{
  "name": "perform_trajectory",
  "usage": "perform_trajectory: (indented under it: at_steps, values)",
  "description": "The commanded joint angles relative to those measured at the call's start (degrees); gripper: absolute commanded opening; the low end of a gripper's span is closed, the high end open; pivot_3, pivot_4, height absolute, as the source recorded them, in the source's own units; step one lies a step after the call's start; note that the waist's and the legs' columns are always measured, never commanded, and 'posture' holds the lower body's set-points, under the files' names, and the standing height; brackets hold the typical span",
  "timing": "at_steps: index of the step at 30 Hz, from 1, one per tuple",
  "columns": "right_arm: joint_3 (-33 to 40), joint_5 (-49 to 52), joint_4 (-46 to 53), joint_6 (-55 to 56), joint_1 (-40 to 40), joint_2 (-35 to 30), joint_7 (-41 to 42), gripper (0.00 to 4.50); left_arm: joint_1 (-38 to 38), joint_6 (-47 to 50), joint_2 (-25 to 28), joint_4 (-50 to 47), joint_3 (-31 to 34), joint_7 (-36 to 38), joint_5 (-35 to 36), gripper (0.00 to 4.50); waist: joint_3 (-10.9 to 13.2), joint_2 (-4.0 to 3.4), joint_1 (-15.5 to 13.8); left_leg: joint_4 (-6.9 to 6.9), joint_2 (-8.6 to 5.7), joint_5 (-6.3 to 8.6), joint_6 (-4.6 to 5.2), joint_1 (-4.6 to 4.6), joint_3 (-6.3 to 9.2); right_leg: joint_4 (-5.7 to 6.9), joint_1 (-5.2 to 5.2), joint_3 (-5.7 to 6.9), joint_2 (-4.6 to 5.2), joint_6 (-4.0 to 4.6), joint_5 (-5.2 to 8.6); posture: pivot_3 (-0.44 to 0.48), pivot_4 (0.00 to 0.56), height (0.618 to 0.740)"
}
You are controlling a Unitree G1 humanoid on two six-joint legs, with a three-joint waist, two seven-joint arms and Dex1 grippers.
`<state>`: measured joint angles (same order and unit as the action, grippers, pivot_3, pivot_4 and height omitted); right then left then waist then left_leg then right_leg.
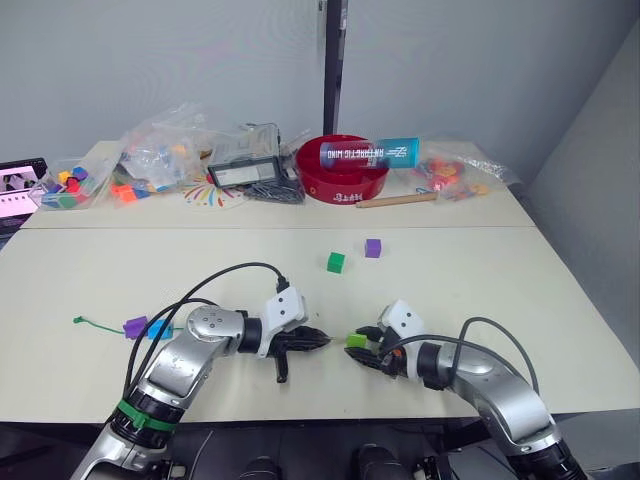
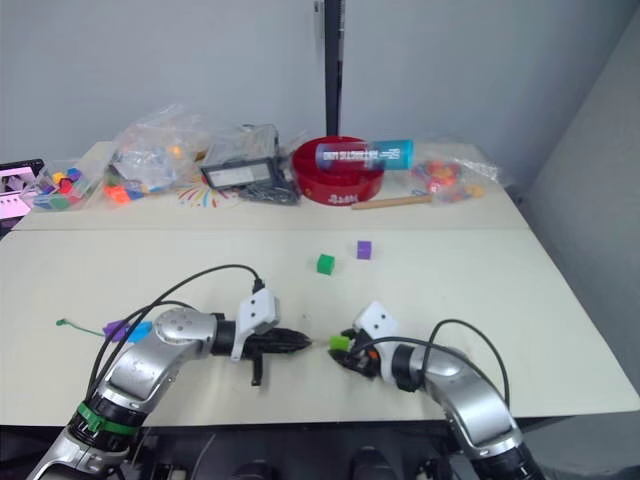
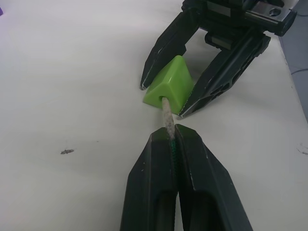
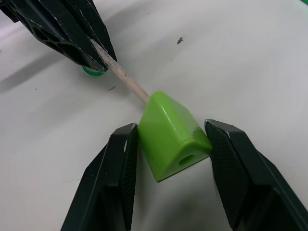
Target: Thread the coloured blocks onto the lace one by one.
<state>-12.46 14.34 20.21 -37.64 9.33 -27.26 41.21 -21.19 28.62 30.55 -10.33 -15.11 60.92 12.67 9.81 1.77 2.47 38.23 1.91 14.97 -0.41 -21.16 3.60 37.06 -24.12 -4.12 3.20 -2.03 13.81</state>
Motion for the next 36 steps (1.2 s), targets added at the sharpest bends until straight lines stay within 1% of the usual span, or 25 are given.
perform_trajectory:
  at_steps: [1,5,12,16,22,27,33,36]
  values:
    - [-1.7,0.8,-0.5,-1.5,-0.5,0.0,0.7,1.72,-0.8,-2.3,-1.1,-1.0,-0.9,0.8,1.2,0.0,0.0,0.0,0.0,0.0,0.0,0.0,0.0,0.0,0.0,0.0,0.0,0.0,0.0,0.0,0.0,0.0,0.15,0.731]
    - [-1.9,1.2,0.2,-1.8,-0.4,0.2,0.7,1.72,-2.0,-3.4,-2.4,0.2,-3.0,0.7,-0.1,0.0,0.0,0.0,0.0,0.0,0.0,0.0,0.0,0.0,0.0,0.0,0.0,0.0,0.0,0.0,0.0,0.0,0.15,0.731]
    - [-2.2,2.9,2.4,-3.3,-0.4,1.2,0.9,1.72,-4.9,-7.3,-4.3,6.1,-7.3,1.2,-4.6,0.0,0.0,0.0,-0.2,0.01,-0.05,0.0,0.0,0.01,0.0,-0.04,0.06,0.0,0.03,-0.01,-0.01,0.0,0.15,0.731]
    - [-2.1,2.9,2.6,-3.6,-0.6,1.7,0.8,1.72,-5.9,-8.3,-5.1,7.7,-8.9,1.4,-6.4,0.0,0.0,0.0,-0.2,0.0,-0.03,0.0,0.0,0.0,0.01,-0.04,0.04,0.01,0.01,-0.02,0.0,0.0,0.15,0.731]
    - [-2.4,3.0,2.2,-3.5,-0.9,1.5,2.2,1.72,-7.4,-9.0,-6.3,9.1,-9.4,1.6,-7.1,0.0,0.0,0.0,-0.1,0.0,-0.03,0.01,0.01,0.0,0.01,-0.03,0.04,0.01,0.01,-0.02,0.0,0.0,0.15,0.731]
    - [-2.6,2.3,-0.2,-3.7,0.5,0.1,3.7,1.72,-8.3,-8.6,-7.6,8.9,-9.7,1.6,-7.3,0.0,0.0,0.0,-0.1,0.0,-0.04,0.0,0.01,0.0,0.01,-0.03,0.04,0.0,0.01,-0.02,0.01,0.0,0.15,0.731]
    - [-3.8,0.8,-3.4,-3.4,2.9,-0.7,5.3,1.72,-7.5,-7.5,-6.4,8.6,-10.6,1.4,-9.2,0.0,0.0,0.01,0.0,0.0,-0.03,0.0,0.01,0.05,0.01,-0.03,0.1,0.0,0.01,-0.02,0.0,0.0,0.15,0.731]
    - [-3.6,0.7,-3.9,-3.5,3.2,-0.6,5.3,1.72,-7.2,-7.0,-5.2,8.2,-9.7,1.8,-9.1,0.99,-0.1,0.03,0.2,0.0,-0.02,0.0,0.01,0.08,0.01,-0.01,0.12,0.0,-0.01,-0.02,0.0,0.0,0.15,0.731]
